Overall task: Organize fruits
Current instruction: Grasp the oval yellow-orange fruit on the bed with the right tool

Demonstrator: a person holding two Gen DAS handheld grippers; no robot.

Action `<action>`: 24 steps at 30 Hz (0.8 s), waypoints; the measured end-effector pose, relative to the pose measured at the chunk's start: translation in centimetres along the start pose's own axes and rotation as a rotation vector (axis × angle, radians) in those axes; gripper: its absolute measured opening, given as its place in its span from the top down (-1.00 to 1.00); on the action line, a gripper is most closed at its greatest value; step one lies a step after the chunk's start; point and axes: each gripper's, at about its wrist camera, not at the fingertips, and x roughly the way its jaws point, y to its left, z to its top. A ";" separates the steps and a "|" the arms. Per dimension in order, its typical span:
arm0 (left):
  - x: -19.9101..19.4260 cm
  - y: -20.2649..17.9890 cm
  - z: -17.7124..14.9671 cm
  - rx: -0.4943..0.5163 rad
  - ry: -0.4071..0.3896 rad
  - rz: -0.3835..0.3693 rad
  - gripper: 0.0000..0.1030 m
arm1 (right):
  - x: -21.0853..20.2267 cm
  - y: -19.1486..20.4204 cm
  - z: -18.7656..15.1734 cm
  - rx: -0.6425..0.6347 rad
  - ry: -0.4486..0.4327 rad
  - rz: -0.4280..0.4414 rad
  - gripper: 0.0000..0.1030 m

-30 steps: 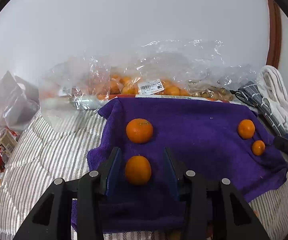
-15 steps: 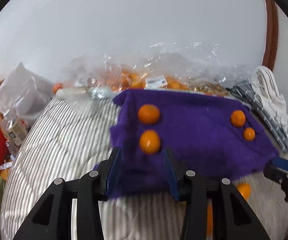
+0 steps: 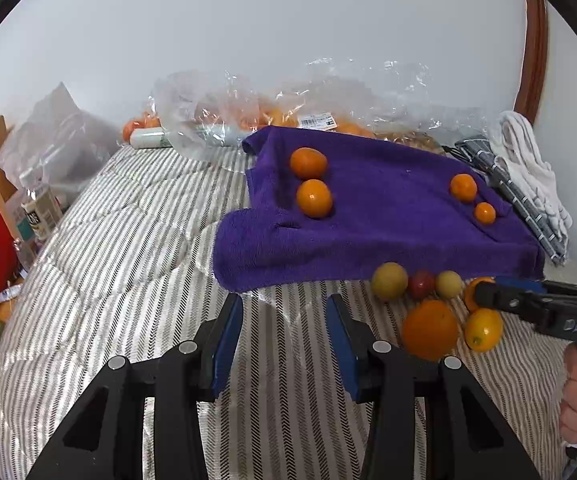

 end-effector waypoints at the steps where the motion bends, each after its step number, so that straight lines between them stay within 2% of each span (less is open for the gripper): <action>1: 0.0 0.1 0.0 -0.005 -0.002 -0.002 0.20 | 0.3 0.0 0.1 -0.002 0.002 -0.001 -0.07; 4: 0.2 0.6 -0.3 -0.029 0.016 -0.012 0.20 | 1.1 0.0 0.4 0.010 0.012 0.018 0.15; 9: 0.4 1.8 -0.6 -0.078 0.036 -0.014 0.20 | 1.0 -0.2 0.5 0.009 0.006 0.014 0.17; 12: 0.7 2.0 -0.7 -0.085 0.057 -0.011 0.20 | -0.6 -0.9 0.2 0.001 -0.042 -0.041 0.17; 16: 1.1 1.8 -0.8 -0.080 0.075 -0.006 0.20 | -2.6 -2.1 -0.8 -0.056 -0.091 -0.209 0.17; 24: 1.6 1.4 -0.8 -0.061 0.108 -0.006 0.20 | -2.4 -3.9 -2.8 -0.030 -0.077 -0.202 0.16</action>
